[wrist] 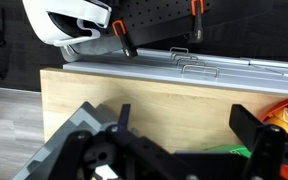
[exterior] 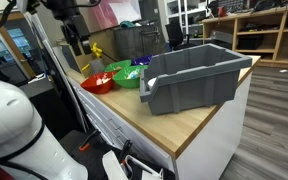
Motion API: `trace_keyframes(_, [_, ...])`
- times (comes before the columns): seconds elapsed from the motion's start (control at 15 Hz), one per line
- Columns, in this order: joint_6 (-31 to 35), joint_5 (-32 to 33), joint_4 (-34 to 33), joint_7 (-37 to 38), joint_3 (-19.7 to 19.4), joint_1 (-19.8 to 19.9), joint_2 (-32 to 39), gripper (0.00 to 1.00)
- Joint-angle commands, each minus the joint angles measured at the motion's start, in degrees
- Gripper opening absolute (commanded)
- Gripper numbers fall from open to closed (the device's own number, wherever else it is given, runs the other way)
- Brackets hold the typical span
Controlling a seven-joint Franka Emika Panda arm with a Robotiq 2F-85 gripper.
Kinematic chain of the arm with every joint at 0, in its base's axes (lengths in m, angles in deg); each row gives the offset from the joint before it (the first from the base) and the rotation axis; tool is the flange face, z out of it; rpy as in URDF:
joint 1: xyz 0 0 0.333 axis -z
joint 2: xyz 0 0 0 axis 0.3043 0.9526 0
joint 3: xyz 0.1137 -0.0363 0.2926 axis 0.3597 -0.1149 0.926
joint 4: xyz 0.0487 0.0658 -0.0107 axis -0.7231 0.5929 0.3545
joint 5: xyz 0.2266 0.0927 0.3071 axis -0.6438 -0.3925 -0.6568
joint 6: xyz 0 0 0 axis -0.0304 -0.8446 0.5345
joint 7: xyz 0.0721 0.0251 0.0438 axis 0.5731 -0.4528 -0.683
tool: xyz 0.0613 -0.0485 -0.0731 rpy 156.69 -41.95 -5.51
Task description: Pick up the brown object from the gray storage container and put it in the navy blue bowl
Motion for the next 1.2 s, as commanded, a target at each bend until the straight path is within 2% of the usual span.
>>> trace_keyframes(0.0, [-0.1,0.0,-0.1,0.0,0.0,0.0,0.1,1.0])
trace_keyframes(0.27, [1.5,-0.2,-0.3,0.8,0.4,0.3,1.2,1.0])
trace_keyframes(0.53, [5.7,-0.7,-2.1,1.5,0.8,0.3,6.2,1.0])
trace_keyframes(0.87, [14.4,-0.3,-6.0,4.6,0.7,1.4,17.0,1.0])
trace_keyframes(1.13, [19.6,0.3,-11.5,7.8,0.4,2.4,26.7,1.0])
